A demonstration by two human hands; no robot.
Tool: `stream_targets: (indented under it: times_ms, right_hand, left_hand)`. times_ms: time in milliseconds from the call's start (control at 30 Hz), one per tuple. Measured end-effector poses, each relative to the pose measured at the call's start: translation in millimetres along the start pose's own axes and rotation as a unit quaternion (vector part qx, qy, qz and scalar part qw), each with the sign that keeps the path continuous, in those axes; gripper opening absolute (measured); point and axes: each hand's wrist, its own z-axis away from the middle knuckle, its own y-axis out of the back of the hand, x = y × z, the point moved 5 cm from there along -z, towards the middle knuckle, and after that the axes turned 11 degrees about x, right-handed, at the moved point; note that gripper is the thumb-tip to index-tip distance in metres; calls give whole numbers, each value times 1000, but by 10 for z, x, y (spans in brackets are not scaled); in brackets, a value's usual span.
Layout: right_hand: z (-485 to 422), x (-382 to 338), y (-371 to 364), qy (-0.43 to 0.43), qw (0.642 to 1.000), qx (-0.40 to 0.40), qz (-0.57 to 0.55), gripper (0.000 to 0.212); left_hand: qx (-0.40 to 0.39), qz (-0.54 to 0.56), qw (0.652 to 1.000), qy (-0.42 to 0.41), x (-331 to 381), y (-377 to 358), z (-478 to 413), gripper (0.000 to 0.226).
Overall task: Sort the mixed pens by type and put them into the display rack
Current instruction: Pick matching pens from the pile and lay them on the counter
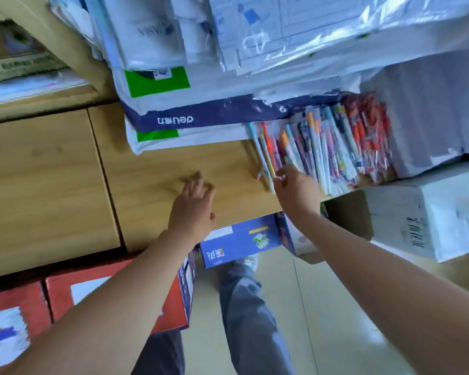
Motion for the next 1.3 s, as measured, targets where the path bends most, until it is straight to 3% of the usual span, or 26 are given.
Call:
stream_targets:
  times_ms: [167,400,600,767,1000,1300]
  right_hand:
    - [-165,43,-98,29,998,-37,43,20]
    - [-243,121,-64,30,999,-29,-26,13]
    - [-411,427,174,48,997,9,-60,10]
    - [-463,470,190,82,996,17,-33,14]
    - [-492,448,218,98,993,66,20,19]
    - [-553,309,84,72,993,14,94,28]
  left_hand:
    - [47,14,998,41,120,184,-126,39]
    - [106,158,981,31,554,338,-476,30]
    - [120,256,942,182,844,289,-823,33]
    - [124,292,917,243,875,248,-970,28]
    - [98,357,893,257,816,270,-967,22]
    - [51,388,896,209,777,278,-878,26]
